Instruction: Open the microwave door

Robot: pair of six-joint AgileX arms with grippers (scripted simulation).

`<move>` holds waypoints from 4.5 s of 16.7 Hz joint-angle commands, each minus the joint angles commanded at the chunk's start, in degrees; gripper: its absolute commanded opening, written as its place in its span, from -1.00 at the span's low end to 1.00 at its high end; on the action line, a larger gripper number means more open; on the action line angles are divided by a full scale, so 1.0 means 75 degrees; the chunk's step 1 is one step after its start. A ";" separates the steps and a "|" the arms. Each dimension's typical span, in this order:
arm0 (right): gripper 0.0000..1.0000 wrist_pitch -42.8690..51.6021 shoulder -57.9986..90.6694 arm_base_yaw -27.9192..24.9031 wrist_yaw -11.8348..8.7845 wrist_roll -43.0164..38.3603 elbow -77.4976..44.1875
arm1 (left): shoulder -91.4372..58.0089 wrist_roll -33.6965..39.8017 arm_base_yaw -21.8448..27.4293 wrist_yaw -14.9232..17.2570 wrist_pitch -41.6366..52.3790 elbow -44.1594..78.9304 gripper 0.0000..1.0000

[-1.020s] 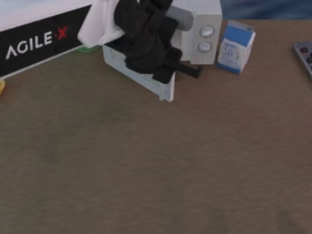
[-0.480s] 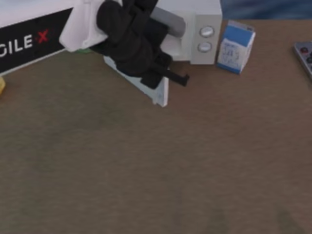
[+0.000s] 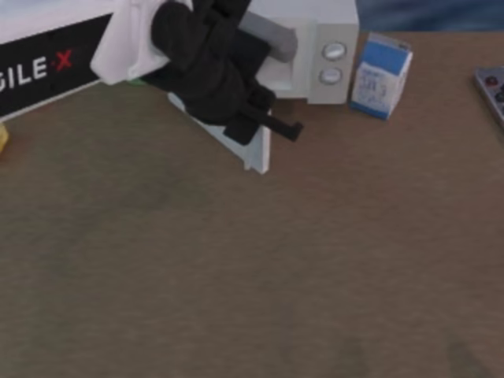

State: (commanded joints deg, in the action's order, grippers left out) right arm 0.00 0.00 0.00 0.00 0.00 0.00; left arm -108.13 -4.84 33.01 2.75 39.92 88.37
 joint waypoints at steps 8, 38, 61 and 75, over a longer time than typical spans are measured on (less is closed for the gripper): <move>1.00 0.0000 0.0000 0.0000 0.0000 0.0000 0.0000 | 0.0000 0.0000 0.0000 0.0000 0.0000 0.0000 -1.00; 1.00 0.0000 0.0000 0.0000 0.0000 0.0000 0.0000 | 0.0477 -0.1194 -0.0415 0.0683 -0.0013 -0.0603 -1.00; 1.00 0.0000 0.0000 0.0000 0.0000 0.0000 0.0000 | 0.0788 -0.2414 -0.0873 0.1339 0.0160 -0.0946 -1.00; 1.00 0.0000 0.0000 0.0000 0.0000 0.0000 0.0000 | 0.0817 -0.2550 -0.0930 0.1411 0.0190 -0.0992 -1.00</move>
State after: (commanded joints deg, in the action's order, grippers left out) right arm 0.00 0.00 0.00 0.00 0.00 0.00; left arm -102.00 -23.96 26.03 13.32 41.35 80.93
